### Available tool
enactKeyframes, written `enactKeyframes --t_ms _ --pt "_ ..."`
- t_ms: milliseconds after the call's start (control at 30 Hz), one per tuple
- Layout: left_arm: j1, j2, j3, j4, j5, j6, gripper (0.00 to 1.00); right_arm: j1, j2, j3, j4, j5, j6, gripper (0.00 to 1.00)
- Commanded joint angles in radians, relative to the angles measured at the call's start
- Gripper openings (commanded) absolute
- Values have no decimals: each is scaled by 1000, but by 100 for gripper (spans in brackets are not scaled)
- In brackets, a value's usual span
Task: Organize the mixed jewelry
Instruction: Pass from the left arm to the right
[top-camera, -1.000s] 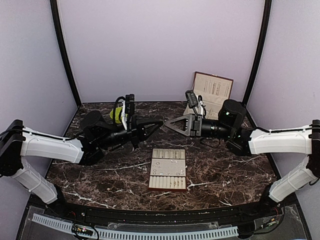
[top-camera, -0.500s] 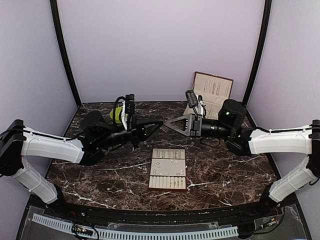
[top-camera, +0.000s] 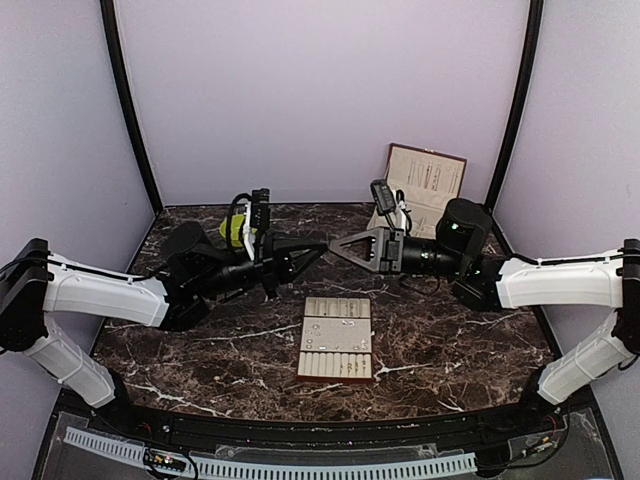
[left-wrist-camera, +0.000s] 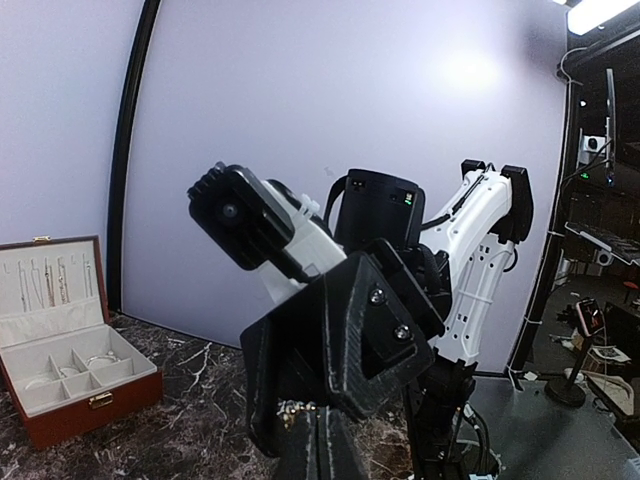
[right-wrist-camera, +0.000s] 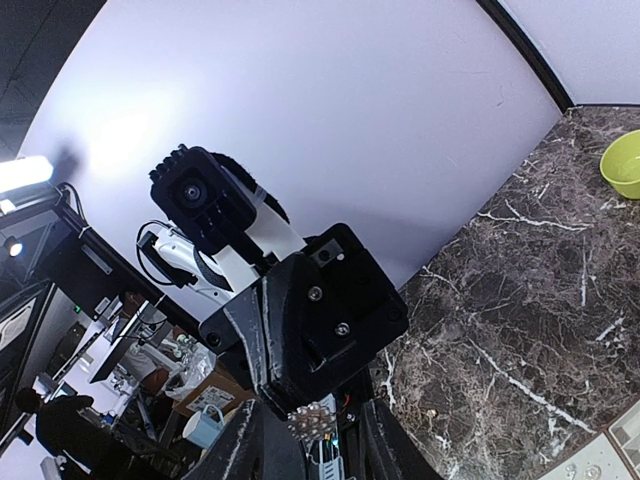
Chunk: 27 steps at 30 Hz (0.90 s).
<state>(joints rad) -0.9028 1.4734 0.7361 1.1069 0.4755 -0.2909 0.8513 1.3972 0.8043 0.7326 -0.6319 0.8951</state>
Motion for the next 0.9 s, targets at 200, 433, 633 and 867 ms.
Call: enactKeyframes --t_ms 200,433,633,867 --pt "-7 -2 -20 59 1 -12 0 10 2 29 62 -5 -7 29" --pt "-8 1 -25 68 -3 -16 0 11 3 24 62 0 -8 25" --pt "-8 3 -26 68 -4 -17 0 10 2 21 58 9 -12 19" --pt "-7 2 -27 69 -11 -17 0 10 -5 12 55 23 -15 16"
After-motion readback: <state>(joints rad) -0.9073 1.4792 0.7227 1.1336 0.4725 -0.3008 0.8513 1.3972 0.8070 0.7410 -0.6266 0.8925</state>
